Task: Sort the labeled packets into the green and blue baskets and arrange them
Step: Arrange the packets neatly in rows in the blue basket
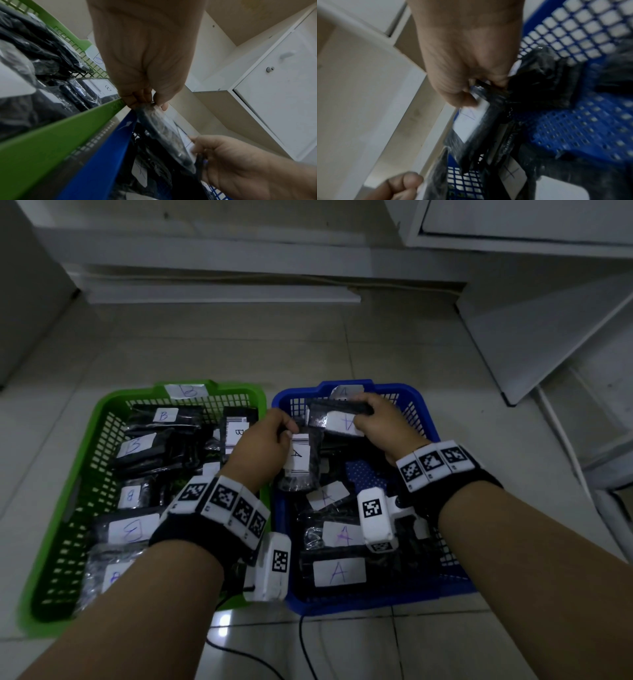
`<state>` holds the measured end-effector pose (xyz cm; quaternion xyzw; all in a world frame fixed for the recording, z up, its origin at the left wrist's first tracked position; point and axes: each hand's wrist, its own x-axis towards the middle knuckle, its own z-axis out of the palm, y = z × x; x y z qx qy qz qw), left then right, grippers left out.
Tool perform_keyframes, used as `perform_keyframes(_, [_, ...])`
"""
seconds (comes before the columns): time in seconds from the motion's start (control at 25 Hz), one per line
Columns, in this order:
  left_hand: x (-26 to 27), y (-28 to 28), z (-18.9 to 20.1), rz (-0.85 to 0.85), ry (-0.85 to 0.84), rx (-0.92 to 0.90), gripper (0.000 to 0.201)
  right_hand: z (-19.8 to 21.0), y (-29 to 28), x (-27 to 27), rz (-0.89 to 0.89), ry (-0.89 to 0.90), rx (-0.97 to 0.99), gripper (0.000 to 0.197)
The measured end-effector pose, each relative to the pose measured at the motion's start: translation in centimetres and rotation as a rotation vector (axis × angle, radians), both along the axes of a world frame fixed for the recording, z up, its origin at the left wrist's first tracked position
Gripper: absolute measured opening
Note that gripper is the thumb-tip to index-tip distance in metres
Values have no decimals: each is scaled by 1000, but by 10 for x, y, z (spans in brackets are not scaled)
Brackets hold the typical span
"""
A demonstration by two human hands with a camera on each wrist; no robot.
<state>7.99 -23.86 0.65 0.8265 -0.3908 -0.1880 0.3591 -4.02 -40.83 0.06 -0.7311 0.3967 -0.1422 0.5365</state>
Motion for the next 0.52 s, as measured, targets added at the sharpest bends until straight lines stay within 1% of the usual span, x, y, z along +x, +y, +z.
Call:
perform_keyframes(0.08, [0,0,0,-6,-4,-3,12,-4,0,4,77,129,-16,34])
perform_keyframes(0.12, [0,0,0,-5,-2,-4,12,-5,0,4,95,153,-15,34])
perform_keyframes(0.24, [1,2,0,8,13,1,12,-5,-1,0,147,155,5,44])
perform_keyframes(0.32, [1,1,0,4,13,5,12,-5,-1,-2,200,182,20,47])
perform_keyframes(0.4, [0,0,1,4,15,9,12,-6,1,-2,168,158,31,42])
perform_keyframes(0.52, [-1,1,2,15,26,9,12,-7,2,-1,30,47,96,31])
